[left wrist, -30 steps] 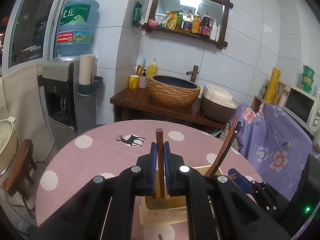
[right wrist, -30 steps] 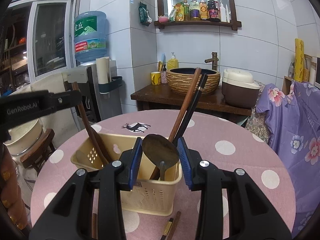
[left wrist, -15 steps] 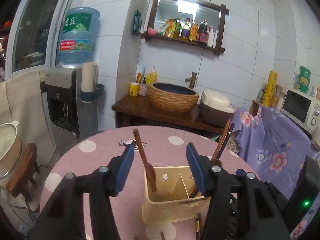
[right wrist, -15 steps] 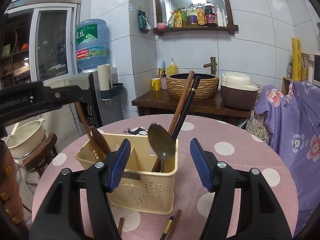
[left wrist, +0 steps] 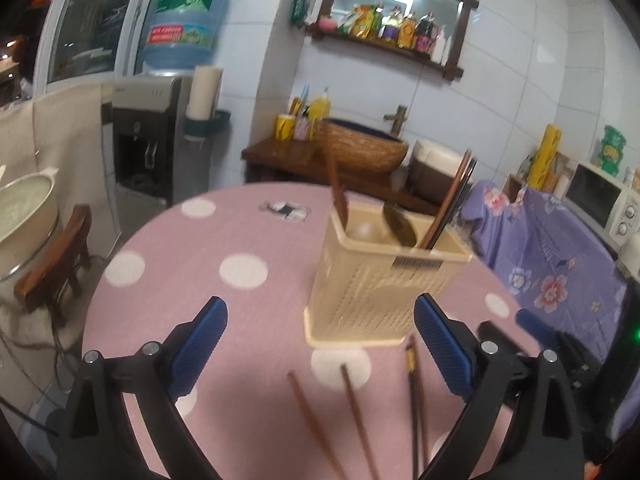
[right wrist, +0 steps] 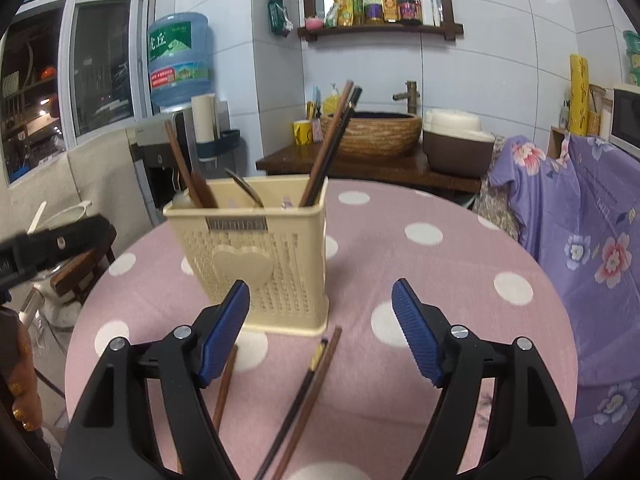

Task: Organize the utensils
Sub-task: 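Move both tools back toward the remaining chopsticks on the table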

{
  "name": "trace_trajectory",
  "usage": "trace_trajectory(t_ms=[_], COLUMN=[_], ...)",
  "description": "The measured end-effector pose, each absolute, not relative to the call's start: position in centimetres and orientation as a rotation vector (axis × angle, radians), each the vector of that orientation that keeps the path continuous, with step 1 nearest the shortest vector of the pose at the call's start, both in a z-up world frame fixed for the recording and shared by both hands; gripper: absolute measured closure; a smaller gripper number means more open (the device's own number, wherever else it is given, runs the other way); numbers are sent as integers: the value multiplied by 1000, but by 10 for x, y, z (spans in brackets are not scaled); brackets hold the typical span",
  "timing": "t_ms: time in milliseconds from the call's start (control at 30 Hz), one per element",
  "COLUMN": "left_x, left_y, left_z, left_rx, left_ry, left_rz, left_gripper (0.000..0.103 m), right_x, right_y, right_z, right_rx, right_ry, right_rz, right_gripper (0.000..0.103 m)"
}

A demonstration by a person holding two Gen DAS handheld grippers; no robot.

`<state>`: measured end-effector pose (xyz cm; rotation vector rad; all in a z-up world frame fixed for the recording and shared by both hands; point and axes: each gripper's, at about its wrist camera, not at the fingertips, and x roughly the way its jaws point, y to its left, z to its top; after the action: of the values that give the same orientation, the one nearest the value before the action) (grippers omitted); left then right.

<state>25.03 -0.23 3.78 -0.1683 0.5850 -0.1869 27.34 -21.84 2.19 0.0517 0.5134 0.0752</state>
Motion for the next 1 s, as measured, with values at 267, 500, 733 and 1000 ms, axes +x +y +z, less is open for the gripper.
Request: trace_trajectory(t_ms=[267,500,733,1000], left_x=[239,242,245,248], left_y=[3,-6,-21,-27], left_z=[-24,-49,-62,-73], left_rx=[-143,-143,-109,-88], left_ry=[752,841,883,910], left_rz=[-153,-180,-188,-176], left_gripper=[40,62,68,70], right_x=[250,240,239,245], right_y=[-228,-233,-236,-220], right_z=[-17,-42,-51,-63], right_rx=[75,95,117,52], right_ry=[636,698,730,790], right_rz=[43,31,15,37], right_gripper=[29,29,29,29])
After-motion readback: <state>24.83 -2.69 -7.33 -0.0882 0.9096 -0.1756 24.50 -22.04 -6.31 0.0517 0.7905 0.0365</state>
